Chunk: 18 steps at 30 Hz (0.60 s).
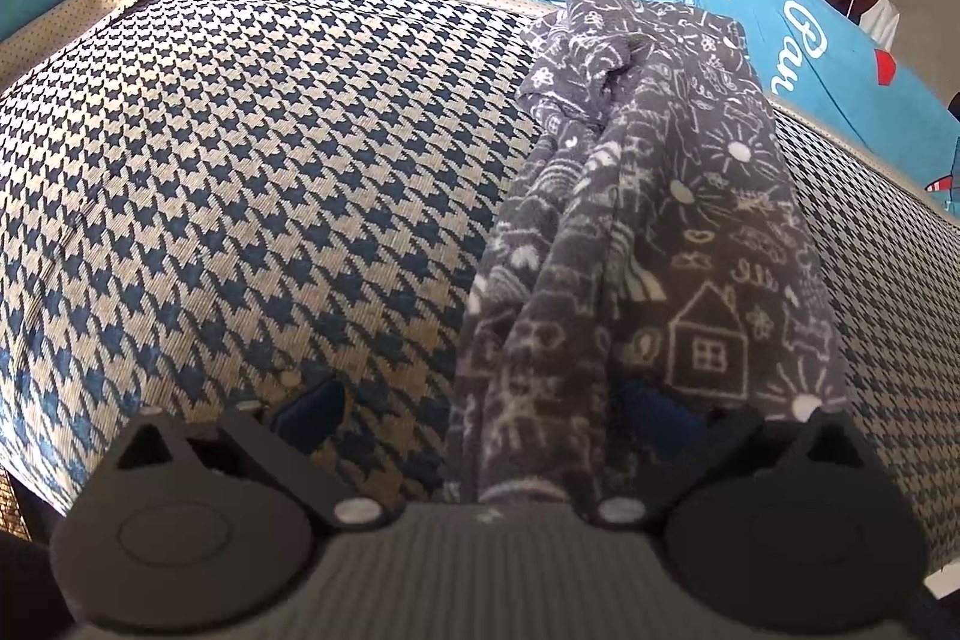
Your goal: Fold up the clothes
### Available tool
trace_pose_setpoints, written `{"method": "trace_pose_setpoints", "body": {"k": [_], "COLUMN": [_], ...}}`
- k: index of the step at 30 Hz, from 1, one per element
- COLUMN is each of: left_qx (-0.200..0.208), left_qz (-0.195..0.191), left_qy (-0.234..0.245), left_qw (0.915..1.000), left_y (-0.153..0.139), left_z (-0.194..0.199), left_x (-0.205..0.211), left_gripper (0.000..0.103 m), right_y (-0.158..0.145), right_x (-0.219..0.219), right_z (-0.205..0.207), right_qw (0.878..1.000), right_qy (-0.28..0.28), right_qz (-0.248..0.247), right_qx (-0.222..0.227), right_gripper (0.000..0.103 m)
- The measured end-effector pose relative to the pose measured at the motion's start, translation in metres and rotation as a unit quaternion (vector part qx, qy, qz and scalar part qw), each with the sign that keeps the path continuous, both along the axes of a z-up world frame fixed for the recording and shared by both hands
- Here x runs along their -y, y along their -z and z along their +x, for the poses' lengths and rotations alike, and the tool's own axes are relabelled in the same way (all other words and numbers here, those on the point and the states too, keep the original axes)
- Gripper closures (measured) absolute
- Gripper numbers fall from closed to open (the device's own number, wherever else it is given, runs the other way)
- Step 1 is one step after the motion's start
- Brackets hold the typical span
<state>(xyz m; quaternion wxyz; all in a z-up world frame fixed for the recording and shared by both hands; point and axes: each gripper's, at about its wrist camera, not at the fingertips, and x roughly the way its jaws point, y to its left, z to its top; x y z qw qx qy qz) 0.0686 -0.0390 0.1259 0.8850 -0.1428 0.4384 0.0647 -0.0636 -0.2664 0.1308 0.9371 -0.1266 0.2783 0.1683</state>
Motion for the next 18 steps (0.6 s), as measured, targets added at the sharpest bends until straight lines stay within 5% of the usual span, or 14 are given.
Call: {"method": "trace_pose_setpoints", "body": {"k": [9, 18], "left_qx": [-0.009, -0.018], "left_qz": [0.012, 0.015], "left_qy": [0.004, -0.016], "left_qw": [0.9999, 0.9996], "left_y": [0.003, 0.006], "left_z": [-0.001, -0.002], "left_x": [-0.001, -0.007], "left_gripper": [0.0, 0.0], "right_y": [-0.007, 0.018], "right_x": [-0.01, -0.034], "right_z": [0.034, 0.048], "right_qw": [0.997, 0.996], "right_qy": [0.021, -0.031], "right_qz": [0.067, 0.053], "right_qx": [-0.021, -0.064], "right_gripper": [0.099, 0.091]}}
